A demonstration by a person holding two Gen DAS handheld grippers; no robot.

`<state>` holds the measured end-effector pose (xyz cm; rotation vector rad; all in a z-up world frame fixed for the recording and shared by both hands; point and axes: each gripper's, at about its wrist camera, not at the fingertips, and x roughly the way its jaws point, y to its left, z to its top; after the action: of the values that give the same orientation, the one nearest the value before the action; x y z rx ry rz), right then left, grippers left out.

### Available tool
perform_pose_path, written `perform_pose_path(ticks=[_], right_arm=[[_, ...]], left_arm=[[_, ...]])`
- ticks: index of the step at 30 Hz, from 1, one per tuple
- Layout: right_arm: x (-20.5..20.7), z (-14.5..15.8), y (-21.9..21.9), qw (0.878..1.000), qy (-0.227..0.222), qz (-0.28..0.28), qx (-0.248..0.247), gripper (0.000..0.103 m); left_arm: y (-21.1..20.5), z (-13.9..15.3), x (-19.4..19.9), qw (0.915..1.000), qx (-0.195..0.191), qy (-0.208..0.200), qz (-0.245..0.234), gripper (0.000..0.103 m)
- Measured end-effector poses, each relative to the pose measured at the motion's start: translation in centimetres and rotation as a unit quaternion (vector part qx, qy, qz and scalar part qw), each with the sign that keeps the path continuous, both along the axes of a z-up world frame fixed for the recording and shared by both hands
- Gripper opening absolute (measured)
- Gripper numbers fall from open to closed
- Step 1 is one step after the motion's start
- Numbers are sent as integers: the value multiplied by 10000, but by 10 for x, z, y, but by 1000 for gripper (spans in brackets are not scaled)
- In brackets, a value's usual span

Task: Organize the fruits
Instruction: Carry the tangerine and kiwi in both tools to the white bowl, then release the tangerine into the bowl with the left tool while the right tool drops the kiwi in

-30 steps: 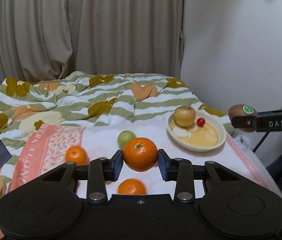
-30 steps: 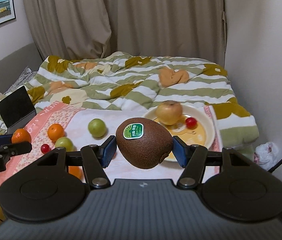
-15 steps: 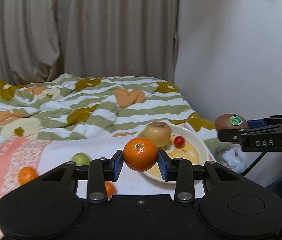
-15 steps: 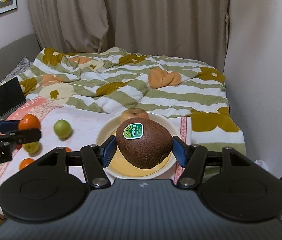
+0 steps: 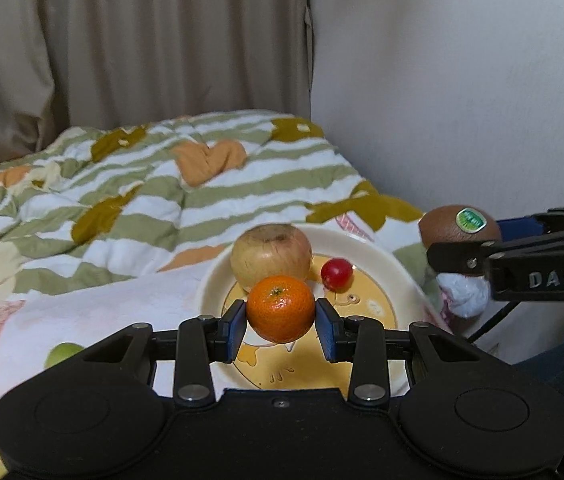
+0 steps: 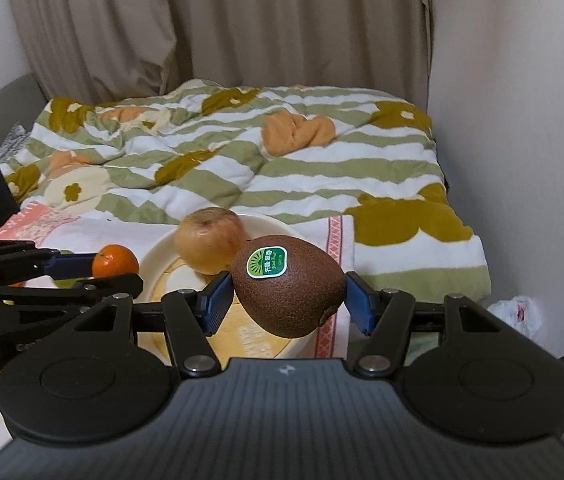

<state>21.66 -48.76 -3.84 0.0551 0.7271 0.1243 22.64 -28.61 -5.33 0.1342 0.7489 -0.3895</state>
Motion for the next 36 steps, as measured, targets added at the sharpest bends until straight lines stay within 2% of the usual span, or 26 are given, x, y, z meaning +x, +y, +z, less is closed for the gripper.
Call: perform_pose_path(ticks=[8, 15, 16, 17, 19, 20, 26, 31, 36], right_arm=[[25, -19, -4, 9996, 205, -209, 43, 76], [34, -27, -4, 9989, 339, -317, 32, 76], [34, -27, -3, 9989, 347, -328, 29, 76], [35, -27, -3, 9988, 352, -339, 23, 76], [35, -27, -4, 9987, 350, -365, 9, 76], [35, -26, -5, 9987, 347, -375, 8, 76], [32, -18, -4, 9990, 309, -317, -42, 76], [34, -17, 4, 9994, 318, -120, -46, 76], [39, -22, 18, 9991, 374, 137, -114, 76]], left_arm=[[-8, -39, 39, 9982, 335, 424, -266, 41], [-10, -53, 49, 9962, 474, 590, -427, 42], [-10, -54, 49, 9962, 478, 592, -430, 47], [-10, -53, 49, 9963, 450, 578, -439, 64], [-9, -48, 47, 9970, 410, 482, -442, 86], [-8, -45, 45, 9974, 411, 397, -434, 89], [4, -27, 33, 9982, 414, 366, -210, 91], [22, -16, 25, 9989, 332, 321, 36, 97], [37, -8, 21, 9983, 404, 268, 336, 98]])
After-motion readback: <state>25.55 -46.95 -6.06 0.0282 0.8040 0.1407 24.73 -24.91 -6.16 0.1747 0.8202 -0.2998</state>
